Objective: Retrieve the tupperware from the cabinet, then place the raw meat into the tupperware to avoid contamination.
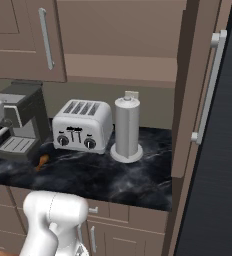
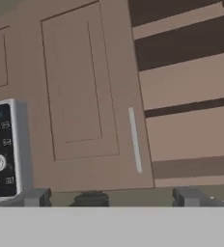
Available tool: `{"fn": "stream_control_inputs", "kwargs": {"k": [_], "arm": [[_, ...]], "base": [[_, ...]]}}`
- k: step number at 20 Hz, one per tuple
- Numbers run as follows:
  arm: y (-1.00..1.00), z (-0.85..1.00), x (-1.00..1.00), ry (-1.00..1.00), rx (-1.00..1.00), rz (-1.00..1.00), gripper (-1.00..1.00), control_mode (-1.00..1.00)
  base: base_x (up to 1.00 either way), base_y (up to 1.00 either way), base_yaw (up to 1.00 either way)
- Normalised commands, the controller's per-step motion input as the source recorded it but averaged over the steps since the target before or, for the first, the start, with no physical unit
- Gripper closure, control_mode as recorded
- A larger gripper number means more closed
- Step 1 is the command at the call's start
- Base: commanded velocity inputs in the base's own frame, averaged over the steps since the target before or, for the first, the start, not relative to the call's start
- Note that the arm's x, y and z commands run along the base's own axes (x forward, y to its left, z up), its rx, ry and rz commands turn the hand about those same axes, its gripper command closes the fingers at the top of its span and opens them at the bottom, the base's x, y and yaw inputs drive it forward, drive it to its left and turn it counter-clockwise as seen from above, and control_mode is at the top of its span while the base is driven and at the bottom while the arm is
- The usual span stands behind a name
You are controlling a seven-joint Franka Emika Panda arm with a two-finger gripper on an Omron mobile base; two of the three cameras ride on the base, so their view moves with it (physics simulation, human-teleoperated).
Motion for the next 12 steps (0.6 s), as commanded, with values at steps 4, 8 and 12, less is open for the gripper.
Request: {"fn": "stream_control_inputs", "kwargs": {"k": [4, 8, 12], "arm": [[0.05, 0.00, 0.03, -0.30, 0.00, 0.03, -1.00, -1.00], [0.01, 0.00, 0.13, -0.25, 0.00, 0.00, -1.00, -1.00], [0.00, 0.00, 0.24, -0.16, -0.01, -0.01, -1.00, -1.00]], "base": [[0.00, 0.00, 0.00], [0.00, 0.00, 0.00], [0.00, 0.00, 0.00]]}}
